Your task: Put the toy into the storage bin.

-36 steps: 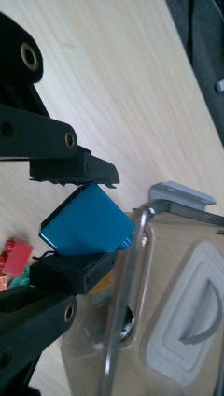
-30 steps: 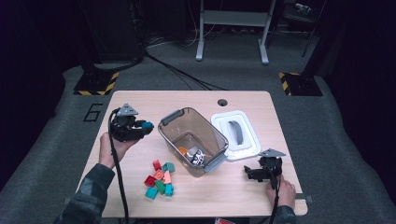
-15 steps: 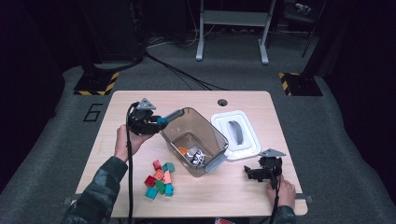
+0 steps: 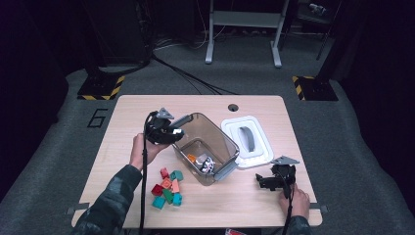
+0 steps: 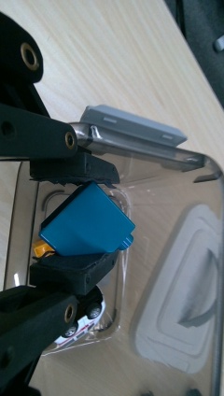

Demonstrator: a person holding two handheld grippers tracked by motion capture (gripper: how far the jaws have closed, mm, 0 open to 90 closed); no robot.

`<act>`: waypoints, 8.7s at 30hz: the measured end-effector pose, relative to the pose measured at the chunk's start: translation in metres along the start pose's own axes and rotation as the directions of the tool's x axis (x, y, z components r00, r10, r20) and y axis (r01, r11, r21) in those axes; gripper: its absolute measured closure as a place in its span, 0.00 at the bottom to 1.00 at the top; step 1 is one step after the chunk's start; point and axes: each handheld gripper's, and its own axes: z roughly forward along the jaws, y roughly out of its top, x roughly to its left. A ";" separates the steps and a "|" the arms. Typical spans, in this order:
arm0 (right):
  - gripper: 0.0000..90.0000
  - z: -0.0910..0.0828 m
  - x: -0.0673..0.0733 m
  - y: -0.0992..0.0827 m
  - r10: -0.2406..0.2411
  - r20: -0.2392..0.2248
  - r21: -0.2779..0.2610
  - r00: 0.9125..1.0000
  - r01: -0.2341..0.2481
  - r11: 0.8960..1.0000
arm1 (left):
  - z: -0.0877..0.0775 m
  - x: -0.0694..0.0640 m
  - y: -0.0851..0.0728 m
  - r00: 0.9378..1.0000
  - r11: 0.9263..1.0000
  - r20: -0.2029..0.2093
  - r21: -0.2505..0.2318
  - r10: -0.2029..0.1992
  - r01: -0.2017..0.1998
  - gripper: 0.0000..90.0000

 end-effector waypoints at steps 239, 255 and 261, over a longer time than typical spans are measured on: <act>0.00 0.001 -0.001 0.001 -0.015 0.002 0.003 1.000 0.015 1.000 | -0.050 0.001 -0.058 0.999 0.999 -0.020 0.020 -0.039 0.039 0.13; 0.00 0.001 -0.001 0.001 -0.015 0.002 0.003 1.000 0.015 1.000 | -0.039 -0.014 -0.137 0.994 0.990 -0.012 0.088 -0.110 0.111 0.03; 0.00 0.001 -0.001 0.001 -0.015 0.002 0.003 1.000 0.015 1.000 | -0.027 -0.019 -0.158 0.990 0.984 0.001 0.113 -0.141 0.140 0.00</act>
